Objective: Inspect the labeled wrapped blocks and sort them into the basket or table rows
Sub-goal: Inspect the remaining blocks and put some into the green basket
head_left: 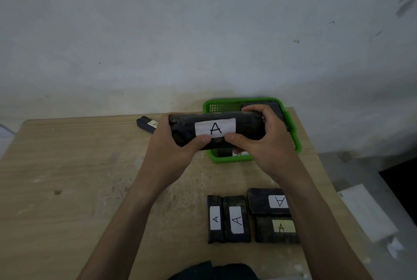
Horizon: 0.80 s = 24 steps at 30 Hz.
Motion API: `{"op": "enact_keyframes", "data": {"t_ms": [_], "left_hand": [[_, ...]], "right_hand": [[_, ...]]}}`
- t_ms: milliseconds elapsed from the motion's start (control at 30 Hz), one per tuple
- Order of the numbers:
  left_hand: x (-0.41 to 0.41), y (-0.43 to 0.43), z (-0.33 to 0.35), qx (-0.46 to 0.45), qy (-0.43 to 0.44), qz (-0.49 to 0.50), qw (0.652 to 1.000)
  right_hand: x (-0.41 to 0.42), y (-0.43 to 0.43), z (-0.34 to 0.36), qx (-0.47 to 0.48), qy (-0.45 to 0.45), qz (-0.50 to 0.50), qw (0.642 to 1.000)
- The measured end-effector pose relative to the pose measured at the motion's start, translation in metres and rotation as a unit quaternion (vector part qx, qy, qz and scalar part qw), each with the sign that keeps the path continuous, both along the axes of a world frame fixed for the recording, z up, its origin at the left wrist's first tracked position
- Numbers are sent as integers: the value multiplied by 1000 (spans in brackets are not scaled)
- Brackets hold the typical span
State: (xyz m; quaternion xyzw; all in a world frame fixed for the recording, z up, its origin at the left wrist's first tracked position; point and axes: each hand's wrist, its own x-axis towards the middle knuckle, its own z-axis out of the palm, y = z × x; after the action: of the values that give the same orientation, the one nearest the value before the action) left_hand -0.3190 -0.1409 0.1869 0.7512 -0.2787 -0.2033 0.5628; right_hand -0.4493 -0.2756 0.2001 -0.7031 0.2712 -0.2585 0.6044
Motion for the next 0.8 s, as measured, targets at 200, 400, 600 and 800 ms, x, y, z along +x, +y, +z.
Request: {"op": "enact_keyframes", "data": {"t_ms": [200,400,600,800], "left_hand": [[0,3,-1,-15,-7,-5,1000],[1,6,3,-76,116,-15,990],[-5,5,-1,-126,26,32,991],[-8,5,-7,-160,17,54,985]], "right_hand": [[-1,1,-3,-22,11,9,1000],[-2,0,-2,120,-49,30,991],[0,3,-5,103,-62,23,992],[1,8,-6,52,-69,9,996]]}}
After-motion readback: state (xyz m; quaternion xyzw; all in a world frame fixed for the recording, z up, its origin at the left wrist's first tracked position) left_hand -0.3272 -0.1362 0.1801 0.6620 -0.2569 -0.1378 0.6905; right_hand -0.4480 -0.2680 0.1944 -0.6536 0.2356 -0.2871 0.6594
